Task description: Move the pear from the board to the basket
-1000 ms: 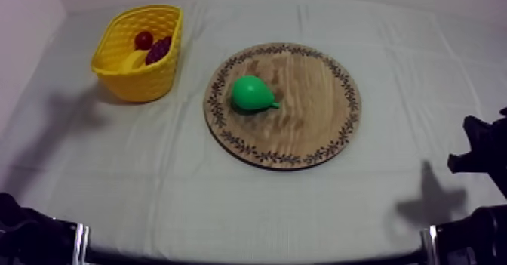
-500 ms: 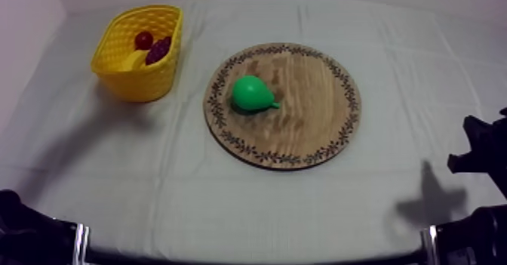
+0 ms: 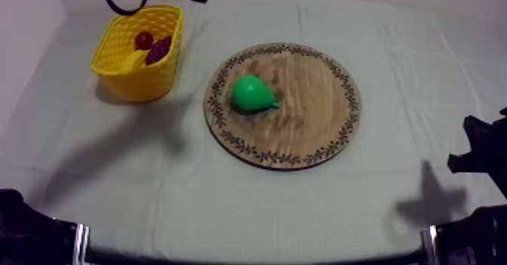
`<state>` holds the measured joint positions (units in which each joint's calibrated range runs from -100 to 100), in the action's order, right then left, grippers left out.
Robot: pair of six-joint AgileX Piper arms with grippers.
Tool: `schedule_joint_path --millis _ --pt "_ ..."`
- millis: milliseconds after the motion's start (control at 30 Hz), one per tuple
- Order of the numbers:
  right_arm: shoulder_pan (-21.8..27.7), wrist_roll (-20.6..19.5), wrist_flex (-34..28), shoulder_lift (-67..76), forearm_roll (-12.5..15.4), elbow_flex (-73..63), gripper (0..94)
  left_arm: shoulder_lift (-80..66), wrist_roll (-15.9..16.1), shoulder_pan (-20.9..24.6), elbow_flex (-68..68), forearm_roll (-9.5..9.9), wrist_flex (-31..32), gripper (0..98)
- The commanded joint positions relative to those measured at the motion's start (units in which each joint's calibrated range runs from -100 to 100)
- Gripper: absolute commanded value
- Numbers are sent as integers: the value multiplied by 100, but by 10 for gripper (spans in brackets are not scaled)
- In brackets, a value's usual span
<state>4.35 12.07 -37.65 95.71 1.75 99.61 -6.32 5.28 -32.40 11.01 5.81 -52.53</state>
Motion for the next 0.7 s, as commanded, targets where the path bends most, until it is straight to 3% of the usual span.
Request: schedule_joint_path --millis 0,133,333,433,533,667 --pt "2 2 -2 5 -2 5 3 22 58 -14 14 4 -4 12" --pt "2 2 -2 5 -2 5 3 83 -10 -25 -87 3 -135 178" --pt "2 2 -2 5 -2 5 3 165 -232 -5 -390 -3 -900 617" --pt "2 2 -2 5 -2 5 3 193 -246 -18 -554 13 -1500 781" --pt "2 2 -2 5 -2 5 3 224 -256 -24 -755 19 -2103 892" --pt "2 2 -2 5 -2 5 3 249 -240 -18 -937 15 -2532 944"
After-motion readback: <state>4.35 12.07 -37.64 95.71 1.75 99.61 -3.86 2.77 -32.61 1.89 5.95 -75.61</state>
